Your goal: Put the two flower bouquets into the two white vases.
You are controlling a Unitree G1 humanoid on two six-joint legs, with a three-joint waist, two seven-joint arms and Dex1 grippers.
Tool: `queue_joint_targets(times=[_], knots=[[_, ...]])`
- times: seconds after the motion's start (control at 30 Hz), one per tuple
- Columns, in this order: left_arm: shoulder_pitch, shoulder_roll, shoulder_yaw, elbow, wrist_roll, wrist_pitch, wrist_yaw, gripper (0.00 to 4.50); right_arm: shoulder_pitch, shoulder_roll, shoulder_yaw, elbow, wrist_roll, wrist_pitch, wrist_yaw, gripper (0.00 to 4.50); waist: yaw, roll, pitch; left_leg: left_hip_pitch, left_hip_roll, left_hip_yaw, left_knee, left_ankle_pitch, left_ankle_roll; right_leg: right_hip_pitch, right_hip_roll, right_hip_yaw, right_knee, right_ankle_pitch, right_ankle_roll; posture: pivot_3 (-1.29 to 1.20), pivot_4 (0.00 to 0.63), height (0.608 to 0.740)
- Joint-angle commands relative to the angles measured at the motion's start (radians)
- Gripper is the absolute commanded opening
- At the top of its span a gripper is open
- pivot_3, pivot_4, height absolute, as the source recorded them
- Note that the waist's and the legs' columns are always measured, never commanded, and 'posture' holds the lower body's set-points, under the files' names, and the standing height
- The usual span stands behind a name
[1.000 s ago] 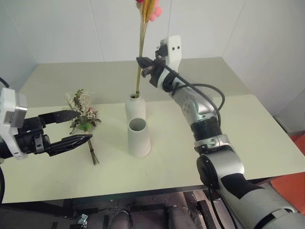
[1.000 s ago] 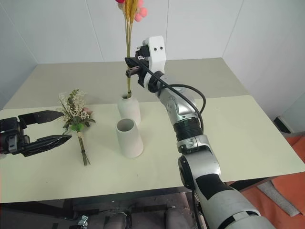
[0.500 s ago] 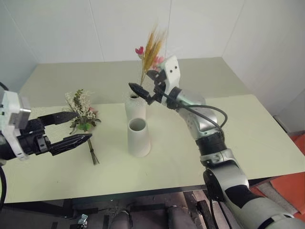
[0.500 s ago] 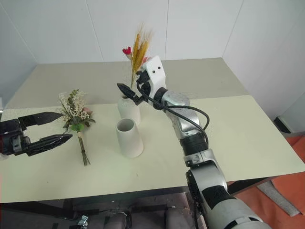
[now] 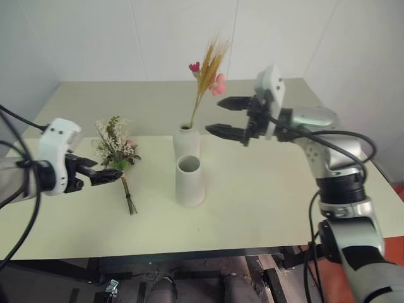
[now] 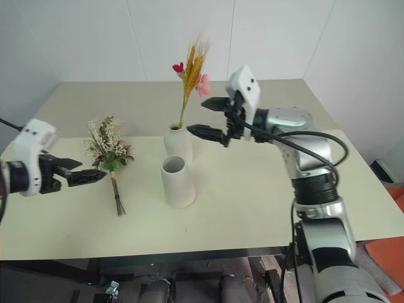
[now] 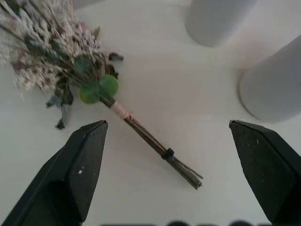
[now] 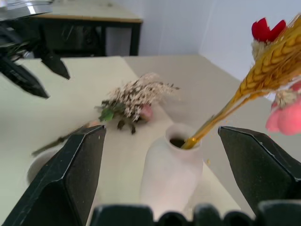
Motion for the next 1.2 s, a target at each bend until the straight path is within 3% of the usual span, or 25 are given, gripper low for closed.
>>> queue_joint_targets(times=[0.03,0.27,0.47,0.6,0.97,1.07,1.2], knots=[[-0.060,-0.056,-0.080,0.083,0.020,0.046,0.128,4.50,0.001,-0.068,-0.035,0.028,0.028,-0.071,0.131,4.48,-0.002,0.000,0.000,0.000,0.000,0.000,0.000,0.000,0.000,0.000,0.000,0.000,0.000,0.000,0.000,0.00,0.150,0.740],[-0.146,-0.180,-0.159,0.235,0.086,0.046,0.293,4.50,0.030,-0.165,-0.043,0.030,0.046,-0.121,0.266,4.48,-0.003,-0.002,0.001,-0.001,0.000,0.000,0.000,0.000,0.000,-0.001,0.000,0.000,0.000,0.001,-0.002,0.00,0.150,0.740],[-0.275,-0.348,-0.203,0.416,0.255,0.036,0.317,4.50,0.024,-0.204,-0.063,0.032,0.053,-0.114,0.291,4.48,0.015,-0.002,0.001,0.000,-0.001,0.000,0.001,0.000,0.000,0.001,0.000,0.000,0.000,0.002,-0.001,0.00,0.150,0.740],[-0.348,-0.418,-0.267,0.558,0.370,-0.025,0.303,3.65,0.015,-0.219,-0.069,0.038,0.046,-0.109,0.297,4.50,0.019,-0.002,0.001,0.000,-0.002,-0.001,0.002,0.000,0.000,0.001,0.000,0.000,0.000,0.003,-0.002,0.00,0.150,0.740],[-0.405,-0.453,-0.250,0.629,0.529,-0.078,0.252,0.12,0.056,-0.255,-0.098,0.004,0.072,-0.063,0.278,4.50,0.019,-0.002,0.001,0.000,-0.002,-0.001,0.002,0.000,0.000,0.002,-0.001,0.000,0.000,0.003,-0.001,0.00,0.150,0.740],[-0.402,-0.438,-0.184,0.597,0.545,-0.091,0.248,0.11,0.059,-0.260,-0.100,0.008,0.080,-0.054,0.277,4.50,0.018,-0.002,0.001,0.000,-0.002,-0.001,0.002,0.000,0.000,0.002,-0.001,0.000,0.000,0.003,-0.001,0.00,0.150,0.740],[-0.288,-0.369,-0.093,0.436,0.507,-0.268,0.118,0.11,0.078,-0.274,-0.108,0.006,0.102,-0.033,0.298,4.50,0.013,-0.002,0.001,-0.001,-0.002,-0.001,0.001,0.000,0.000,0.001,-0.001,0.001,-0.001,0.005,-0.004,0.00,0.150,0.740]])
